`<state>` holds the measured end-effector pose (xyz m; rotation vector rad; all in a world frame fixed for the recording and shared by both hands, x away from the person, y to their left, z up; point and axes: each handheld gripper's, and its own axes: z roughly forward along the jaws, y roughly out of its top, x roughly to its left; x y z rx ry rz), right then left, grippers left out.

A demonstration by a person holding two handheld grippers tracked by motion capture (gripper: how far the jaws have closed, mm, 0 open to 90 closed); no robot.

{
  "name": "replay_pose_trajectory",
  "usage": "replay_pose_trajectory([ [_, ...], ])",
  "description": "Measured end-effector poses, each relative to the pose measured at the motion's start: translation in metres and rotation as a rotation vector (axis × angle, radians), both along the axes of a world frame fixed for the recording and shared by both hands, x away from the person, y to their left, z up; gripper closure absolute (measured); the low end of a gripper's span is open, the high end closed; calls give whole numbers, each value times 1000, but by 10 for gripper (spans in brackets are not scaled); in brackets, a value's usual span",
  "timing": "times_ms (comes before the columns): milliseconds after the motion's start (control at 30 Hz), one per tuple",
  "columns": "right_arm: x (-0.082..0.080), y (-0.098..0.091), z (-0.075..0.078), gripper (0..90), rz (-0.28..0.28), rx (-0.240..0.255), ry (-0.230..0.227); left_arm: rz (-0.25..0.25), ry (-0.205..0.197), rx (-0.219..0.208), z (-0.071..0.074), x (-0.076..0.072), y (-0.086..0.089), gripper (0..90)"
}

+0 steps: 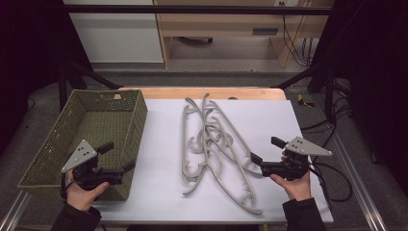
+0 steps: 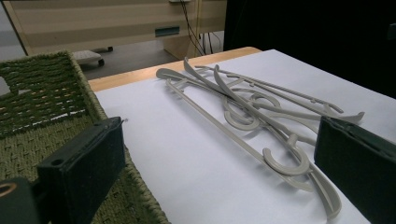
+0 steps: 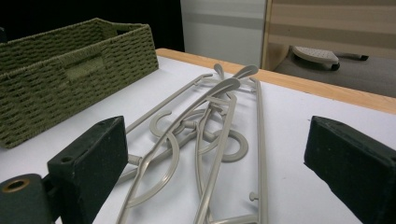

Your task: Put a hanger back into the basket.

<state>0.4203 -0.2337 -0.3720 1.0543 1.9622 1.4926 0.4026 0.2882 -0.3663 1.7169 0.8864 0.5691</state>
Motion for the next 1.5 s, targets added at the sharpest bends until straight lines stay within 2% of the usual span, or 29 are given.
replay_pose_trajectory([
  [200,0,0,0,71,-8,-5,14,7,-4,-3,2,-1,4,18],
  [333,1,5,2,69,-25,-55,28,6,-1,0,2,0,5,18],
  [500,0,11,8,80,-17,-66,34,1,1,7,2,0,5,19],
  [600,1,18,11,87,-7,-94,53,1,7,11,2,1,6,18],
  [767,5,36,15,92,12,-161,96,3,7,16,2,1,8,18],
  [800,7,45,17,95,21,-201,122,2,8,19,2,1,8,19],
  [833,7,45,17,95,21,-201,122,2,8,21,2,1,8,19],
  [867,9,53,18,96,29,-238,141,3,8,23,2,1,9,19],
  [933,10,56,18,98,33,-253,151,2,9,26,2,1,8,18],
  [967,11,63,19,107,45,-288,171,2,11,27,2,1,8,19],
  [1067,13,74,19,118,63,-341,202,1,12,32,2,1,8,19],
  [1133,16,87,17,146,81,-403,226,-2,12,35,2,1,7,19],
  [1200,16,89,17,155,85,-409,230,-1,12,38,2,1,7,19],
  [1267,19,100,12,190,98,-438,277,-2,12,38,1,1,7,19],
  [1367,21,107,8,214,107,-454,302,-2,12,39,1,1,7,19],
  [1433,23,115,0,265,109,-464,346,-1,13,48,1,1,7,19],
  [1500,26,120,-6,297,120,-475,365,-2,14,49,1,1,6,20],
])
